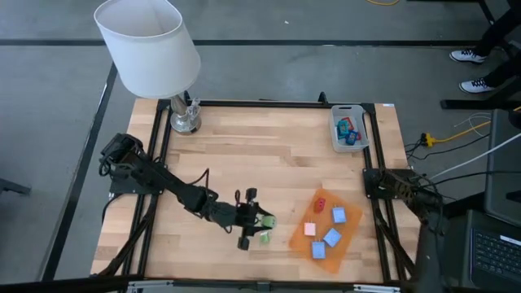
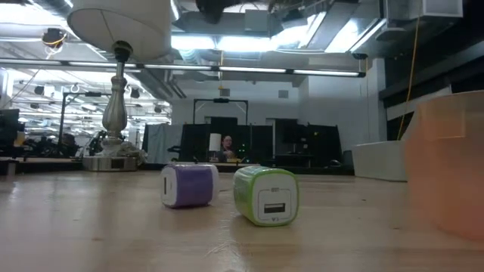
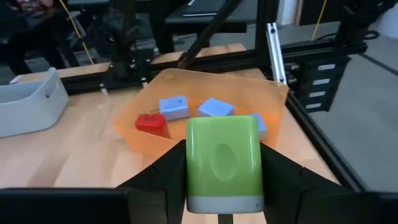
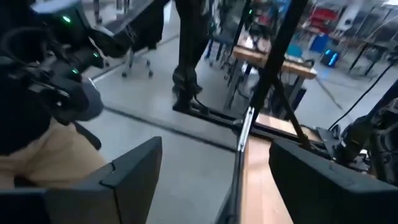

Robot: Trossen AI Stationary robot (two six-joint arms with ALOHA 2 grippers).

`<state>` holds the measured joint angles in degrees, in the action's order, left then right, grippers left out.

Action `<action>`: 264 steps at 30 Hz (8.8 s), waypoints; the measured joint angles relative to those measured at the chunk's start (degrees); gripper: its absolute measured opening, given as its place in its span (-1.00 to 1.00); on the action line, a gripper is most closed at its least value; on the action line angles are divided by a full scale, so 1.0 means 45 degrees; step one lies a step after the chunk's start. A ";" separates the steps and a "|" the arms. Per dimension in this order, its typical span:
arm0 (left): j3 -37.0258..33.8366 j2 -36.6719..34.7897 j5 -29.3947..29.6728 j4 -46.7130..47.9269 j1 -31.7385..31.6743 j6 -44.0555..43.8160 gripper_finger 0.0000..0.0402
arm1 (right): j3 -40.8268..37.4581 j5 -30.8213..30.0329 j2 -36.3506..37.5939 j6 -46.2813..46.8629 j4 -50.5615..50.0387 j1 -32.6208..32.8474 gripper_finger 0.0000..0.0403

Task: Pick & Place Office items
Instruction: Put the left green charger adapter into the orange bin, then put the dark blue charger adapter into the orange bin, then put the green charger adapter into the orange bin

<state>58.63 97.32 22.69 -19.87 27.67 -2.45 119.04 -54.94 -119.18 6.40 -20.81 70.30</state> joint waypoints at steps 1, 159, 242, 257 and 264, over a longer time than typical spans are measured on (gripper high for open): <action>0.0000 0.0000 -0.0054 -0.0033 -0.0065 0.0090 -0.27 | -0.0293 -0.0414 0.0006 -0.0185 0.0651 0.0239 0.44; 0.1078 0.3828 0.2983 0.6505 0.1482 -1.0591 -0.36 | -1.6212 0.7700 0.5047 -0.2187 1.9667 -0.1777 0.44; 0.7941 0.5963 -0.3707 0.9784 0.0357 0.7513 0.22 | -1.6207 0.8462 0.5047 -0.1521 1.9664 -0.2185 0.44; 0.7936 0.6076 -0.3026 1.2417 -0.0612 0.9387 0.21 | -1.6207 0.8456 0.5047 -0.1609 1.9664 -0.2185 0.44; 0.7893 0.6078 -0.3957 1.2572 -0.0608 0.9265 0.16 | -1.6207 0.8443 0.5047 -0.1614 1.9659 -0.2185 0.44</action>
<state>94.15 124.67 4.89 36.71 24.94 39.24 46.11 -16.95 -96.47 -0.86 67.66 60.47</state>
